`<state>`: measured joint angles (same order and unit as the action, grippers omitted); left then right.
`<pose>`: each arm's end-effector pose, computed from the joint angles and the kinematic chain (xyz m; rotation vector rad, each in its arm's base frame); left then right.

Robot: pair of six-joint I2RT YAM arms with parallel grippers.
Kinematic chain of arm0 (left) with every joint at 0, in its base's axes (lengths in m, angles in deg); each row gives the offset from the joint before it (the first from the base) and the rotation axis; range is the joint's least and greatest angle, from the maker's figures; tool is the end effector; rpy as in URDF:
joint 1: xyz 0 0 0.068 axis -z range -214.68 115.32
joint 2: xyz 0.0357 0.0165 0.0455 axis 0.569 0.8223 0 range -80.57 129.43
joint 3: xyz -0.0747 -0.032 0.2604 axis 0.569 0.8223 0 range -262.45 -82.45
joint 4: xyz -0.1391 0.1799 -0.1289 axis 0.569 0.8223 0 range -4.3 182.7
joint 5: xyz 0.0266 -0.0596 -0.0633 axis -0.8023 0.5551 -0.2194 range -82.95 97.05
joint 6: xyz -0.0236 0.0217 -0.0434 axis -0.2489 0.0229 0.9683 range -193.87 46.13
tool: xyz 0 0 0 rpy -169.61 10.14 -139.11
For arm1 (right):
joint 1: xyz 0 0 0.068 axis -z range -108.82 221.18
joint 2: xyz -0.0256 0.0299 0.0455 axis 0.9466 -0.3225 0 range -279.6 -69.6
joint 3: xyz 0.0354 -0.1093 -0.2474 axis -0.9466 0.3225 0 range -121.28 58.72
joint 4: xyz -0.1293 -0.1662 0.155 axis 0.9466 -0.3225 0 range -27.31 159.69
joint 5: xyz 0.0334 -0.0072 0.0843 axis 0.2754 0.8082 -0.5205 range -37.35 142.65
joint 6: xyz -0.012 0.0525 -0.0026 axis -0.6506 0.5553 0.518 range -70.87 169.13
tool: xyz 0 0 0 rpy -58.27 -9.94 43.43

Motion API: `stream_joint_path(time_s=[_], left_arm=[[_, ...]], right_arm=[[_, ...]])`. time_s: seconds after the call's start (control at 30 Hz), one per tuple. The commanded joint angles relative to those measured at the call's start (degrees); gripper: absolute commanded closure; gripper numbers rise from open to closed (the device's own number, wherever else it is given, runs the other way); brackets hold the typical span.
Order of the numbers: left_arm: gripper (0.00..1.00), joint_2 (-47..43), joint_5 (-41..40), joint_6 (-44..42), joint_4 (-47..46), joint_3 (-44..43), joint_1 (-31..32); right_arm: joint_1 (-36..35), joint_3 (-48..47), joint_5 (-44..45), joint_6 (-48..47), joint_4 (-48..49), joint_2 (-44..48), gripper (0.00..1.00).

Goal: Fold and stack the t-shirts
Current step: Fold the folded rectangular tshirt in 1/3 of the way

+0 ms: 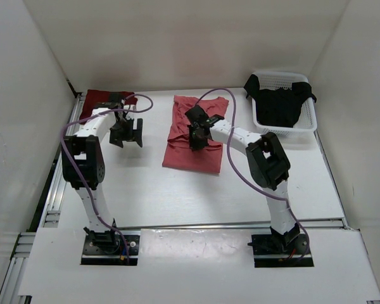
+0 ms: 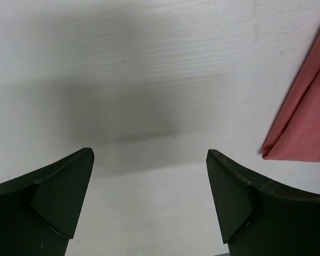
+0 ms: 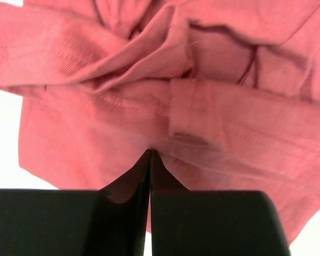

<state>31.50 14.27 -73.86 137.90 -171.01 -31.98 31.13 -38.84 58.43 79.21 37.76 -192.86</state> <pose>0.3941 -0.0231 0.2094 0.0909 2.8881 -0.1909 0.3623 0.2999 0.1896 -0.1883 2.5972 0.3266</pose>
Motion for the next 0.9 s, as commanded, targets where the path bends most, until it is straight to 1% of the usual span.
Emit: stream_joint_path(time_s=[0.0, 0.07, 0.2, 0.3, 0.43, 0.57, 0.6, 0.87], left_arm=[[0.02, -3.1, 2.9, 0.0, -0.9, 0.7, -2.2], [0.02, -2.6, 2.9, 0.0, -0.9, 0.7, -2.2], [0.02, -2.6, 4.0, 0.0, -0.9, 1.2, -2.7], [0.02, -2.6, 4.0, 0.0, -0.9, 1.7, -2.7], [0.02, -2.6, 4.0, 0.0, -0.9, 2.2, -3.2], [0.02, -2.6, 4.0, 0.0, -0.9, 2.2, -3.2], [0.02, -2.6, 4.0, 0.0, -0.9, 2.2, -3.2], [0.02, -3.2, 3.9, 0.0, -0.9, 3.8, -3.8]], right_arm=[[0.8, 1.6, 0.4, 0.7, 3.6, 0.3, 1.0], [0.8, 1.6, 0.4, 0.7, 4.2, 0.3, 1.0], [0.8, -1.9, 1.0, 0.0, 4.8, -2.6, 1.0], [1.3, -3.1, 1.0, 0.0, 4.8, -2.6, 1.0], [1.3, -4.2, 3.9, 0.0, 4.8, -2.6, 1.0], [2.6, -7.4, 3.9, -1.1, 4.8, -5.0, 1.0], [3.2, -8.1, 5.9, -1.1, 4.8, -5.8, 1.0], [6.6, -21.0, 4.9, -1.7, 3.3, -12.5, 1.0]])
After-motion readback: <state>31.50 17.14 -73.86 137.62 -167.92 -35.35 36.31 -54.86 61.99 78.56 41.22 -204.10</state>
